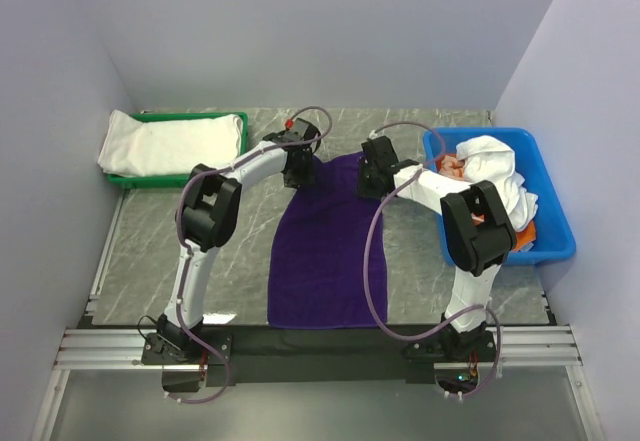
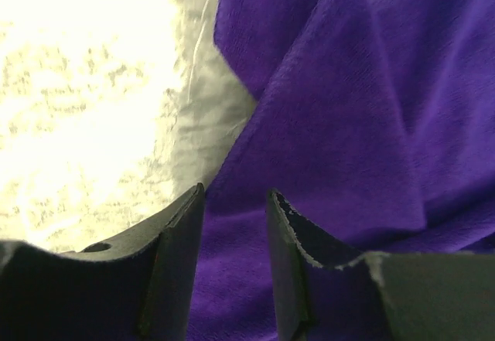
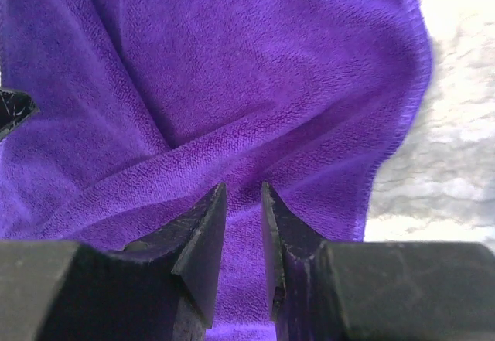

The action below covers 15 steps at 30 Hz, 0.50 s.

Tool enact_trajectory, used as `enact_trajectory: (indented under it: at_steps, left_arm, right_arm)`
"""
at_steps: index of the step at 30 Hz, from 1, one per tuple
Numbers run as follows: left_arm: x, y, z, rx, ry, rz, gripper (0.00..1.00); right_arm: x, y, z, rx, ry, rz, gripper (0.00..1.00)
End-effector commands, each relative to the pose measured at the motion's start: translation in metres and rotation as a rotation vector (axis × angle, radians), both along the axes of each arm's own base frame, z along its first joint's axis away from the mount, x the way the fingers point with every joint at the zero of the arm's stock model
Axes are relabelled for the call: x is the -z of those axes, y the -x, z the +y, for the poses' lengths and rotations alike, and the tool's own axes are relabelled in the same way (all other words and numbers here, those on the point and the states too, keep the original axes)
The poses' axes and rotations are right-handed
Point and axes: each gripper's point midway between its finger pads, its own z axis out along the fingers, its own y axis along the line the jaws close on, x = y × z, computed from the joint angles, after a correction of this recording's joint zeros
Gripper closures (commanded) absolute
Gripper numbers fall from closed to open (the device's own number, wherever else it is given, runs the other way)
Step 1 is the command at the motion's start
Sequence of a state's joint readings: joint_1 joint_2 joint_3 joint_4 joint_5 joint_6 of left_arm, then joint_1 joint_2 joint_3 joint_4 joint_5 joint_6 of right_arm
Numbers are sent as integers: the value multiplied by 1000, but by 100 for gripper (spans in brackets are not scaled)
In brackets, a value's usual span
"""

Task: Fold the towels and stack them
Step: Flatten out the crumpled towel

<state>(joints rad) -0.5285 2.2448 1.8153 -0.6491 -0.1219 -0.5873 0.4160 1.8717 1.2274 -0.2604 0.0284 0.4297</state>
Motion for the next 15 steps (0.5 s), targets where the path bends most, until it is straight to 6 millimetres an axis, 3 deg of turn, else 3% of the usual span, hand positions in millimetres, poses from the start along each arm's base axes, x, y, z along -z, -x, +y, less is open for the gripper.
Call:
enact_trajectory:
  at_steps: [1,3,5,8,9,10,12,13,15]
  left_arm:
    - [4,11,3,-3,0,3,57]
    - [12,21,6,-8,4,17,60]
    - [33,42,19,-35,-33,66,62]
    - [48,69,39,-83,-83,121,66]
    - [45,75,47,-99,-102,122,71]
    - [55,91,58,-117,-127,158,72]
    - [47,103,70,-138,-146,148,76]
    - [56,123,82,-151,-175,183,76]
    - [48,137,91,-164,-173,180,78]
  right_arm:
    - [12,8,3,-10,-35,33,68]
    - [28,24,-1,-6,-31,80,68]
    - [40,40,-4,-9,-35,122,68]
    - [48,61,-10,-7,-32,158,68]
    - [49,67,-10,-11,-32,167,68]
    - [49,74,-12,-11,-28,182,68]
    - [48,89,-14,-19,-17,203,67]
    - [48,98,-18,-18,-5,227,67]
    - [45,113,-21,-21,-6,240,67]
